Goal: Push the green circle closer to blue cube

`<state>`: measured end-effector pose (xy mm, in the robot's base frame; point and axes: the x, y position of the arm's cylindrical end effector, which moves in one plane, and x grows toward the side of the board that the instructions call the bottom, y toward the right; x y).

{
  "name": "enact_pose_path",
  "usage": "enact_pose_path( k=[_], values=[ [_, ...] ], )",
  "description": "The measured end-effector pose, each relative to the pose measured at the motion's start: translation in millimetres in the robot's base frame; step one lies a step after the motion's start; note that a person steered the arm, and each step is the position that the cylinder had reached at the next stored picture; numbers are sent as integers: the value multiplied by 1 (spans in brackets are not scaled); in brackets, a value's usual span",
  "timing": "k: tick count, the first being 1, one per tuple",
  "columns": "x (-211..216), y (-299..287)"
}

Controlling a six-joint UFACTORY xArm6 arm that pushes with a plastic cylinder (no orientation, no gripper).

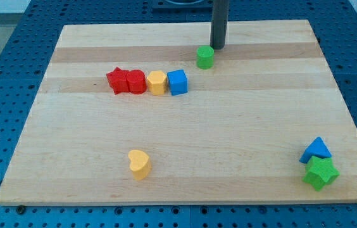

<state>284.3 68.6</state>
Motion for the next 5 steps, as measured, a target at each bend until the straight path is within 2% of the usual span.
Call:
enact_pose_path(
  k=[2,4,5],
  values=[
    [23,0],
    [-23,35],
    [-20,9]
  ],
)
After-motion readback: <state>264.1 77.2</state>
